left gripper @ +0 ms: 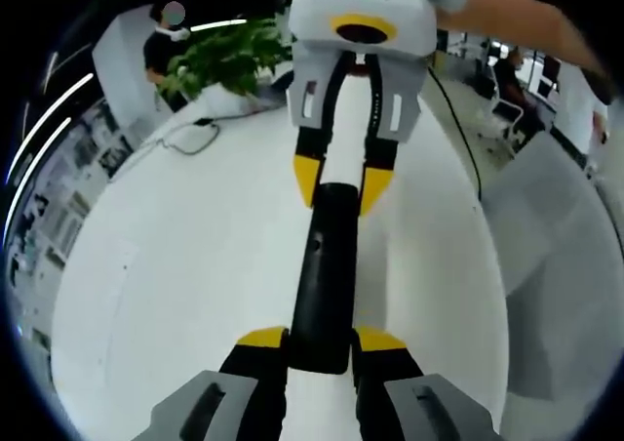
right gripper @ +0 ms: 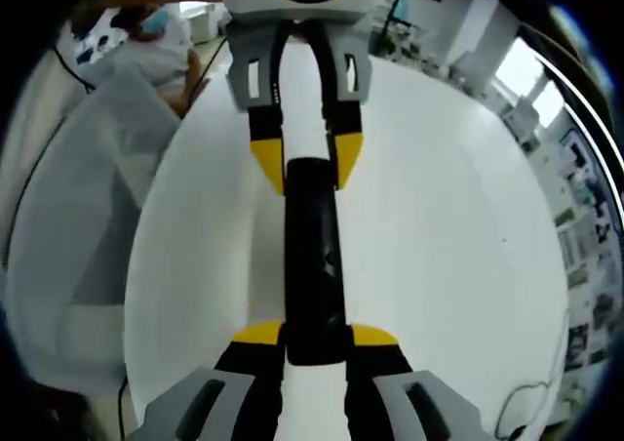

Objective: Press the specified remote control buttons in sequence, fully releasing each button before pressing the next.

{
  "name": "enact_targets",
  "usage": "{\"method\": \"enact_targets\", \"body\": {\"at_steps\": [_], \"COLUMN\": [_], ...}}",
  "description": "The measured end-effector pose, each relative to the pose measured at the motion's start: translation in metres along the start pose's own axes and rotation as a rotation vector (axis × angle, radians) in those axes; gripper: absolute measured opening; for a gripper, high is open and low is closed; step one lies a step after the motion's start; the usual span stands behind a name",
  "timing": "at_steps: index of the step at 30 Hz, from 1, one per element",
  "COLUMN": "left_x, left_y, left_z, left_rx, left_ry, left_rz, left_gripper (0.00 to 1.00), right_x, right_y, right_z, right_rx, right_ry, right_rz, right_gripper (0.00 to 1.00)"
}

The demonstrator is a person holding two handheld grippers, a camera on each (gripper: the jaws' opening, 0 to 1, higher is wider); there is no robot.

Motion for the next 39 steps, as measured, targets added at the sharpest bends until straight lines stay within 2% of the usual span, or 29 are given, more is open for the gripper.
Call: {"method": "enact_targets", "body": {"at_steps": [10,24,39], "left_x": [0.007,0.028,0.045], "left_y": [-0.028,-0.06,-0.073], "left_z": [0.0,0.02,0.035], "left_rx": [0.005,0.029,0.051], "left_ry": [0.001,0.02,0.023], "left_rz": [-0.012,-0.031,-0.062], "left_gripper": [0.24,0.24,0.24], "right_x": [-0.002,0.006,0.007], "right_y": [0.028,0.061,0.074], "right_z": [0.002,0.031,0.052], "right_rx": [-0.012,-0.047,-0.067], "right_ry": [0.002,-0.01,-0.028], "right_rz": [-0.012,-0.006,0.001], "right_gripper": [0.2,0.2,0.2]}}
Point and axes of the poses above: the point that each gripper's makers call its tool centre point, and the gripper's own axes: z roughly forward along the fingers, y roughly to its left, x roughly out of its underside, the point moved 3 cm from there along -z, roughly backward along the fingers, and after that the axes turned 4 degrees about y, right-handed, at the moved point
